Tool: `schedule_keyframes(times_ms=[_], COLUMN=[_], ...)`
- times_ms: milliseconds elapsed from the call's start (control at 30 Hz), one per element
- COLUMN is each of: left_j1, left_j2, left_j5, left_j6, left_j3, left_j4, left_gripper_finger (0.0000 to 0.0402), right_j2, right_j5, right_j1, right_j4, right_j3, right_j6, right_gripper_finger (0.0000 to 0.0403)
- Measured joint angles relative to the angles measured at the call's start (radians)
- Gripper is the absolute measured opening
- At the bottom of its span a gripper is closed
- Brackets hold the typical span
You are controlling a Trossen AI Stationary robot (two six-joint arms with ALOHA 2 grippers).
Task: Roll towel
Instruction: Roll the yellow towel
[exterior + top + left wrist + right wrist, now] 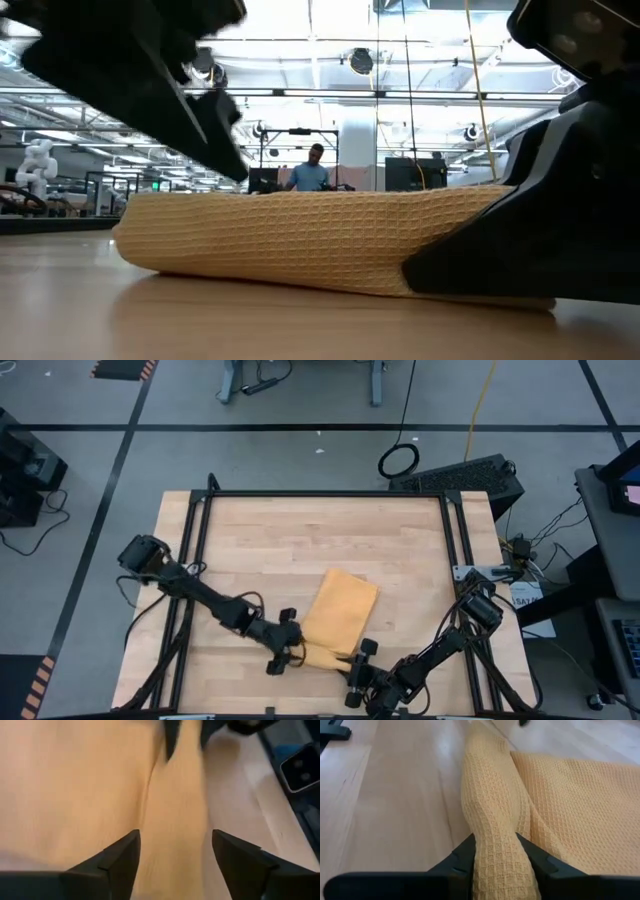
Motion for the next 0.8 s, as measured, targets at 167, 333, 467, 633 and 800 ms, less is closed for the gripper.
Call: schedule_keyframes(times_ms=[167, 333, 467, 633, 800], left_j1=[-0.097, -0.122, -0.1, -0.04, -0.005], left_j2=[0.067, 0.136, 0.157, 0.177, 0.161], left_j5=[-0.064, -0.317, -0.256, -0.09, 0.033], left_j6=[0.153, 0.194, 0.252, 0.304, 0.259], left_j3=[0.003, 0.0, 0.001, 0.003, 0.005], left_j4=[0.156, 0.131, 0.134, 0.117, 0.094], left_gripper_finger=[0.0279, 0.0289, 0.0263, 0.0152, 0.0027], right_j2=[0.0, 0.0, 0.001, 0.002, 0.002], right_j5=[-0.005, -0.015, -0.016, -0.017, -0.021], right_j1=[0.0, 0.005, 0.006, 0.003, 0.001], right_j4=[0.002, 0.004, 0.005, 0.009, 0.024], right_j3=[-0.001, -0.001, -0.001, -0.001, -0.002], right_j6=[0.052, 0.059, 0.036, -0.013, -0.017], right_gripper_finger=[0.0091, 0.0091, 0.0091, 0.0091, 0.0091])
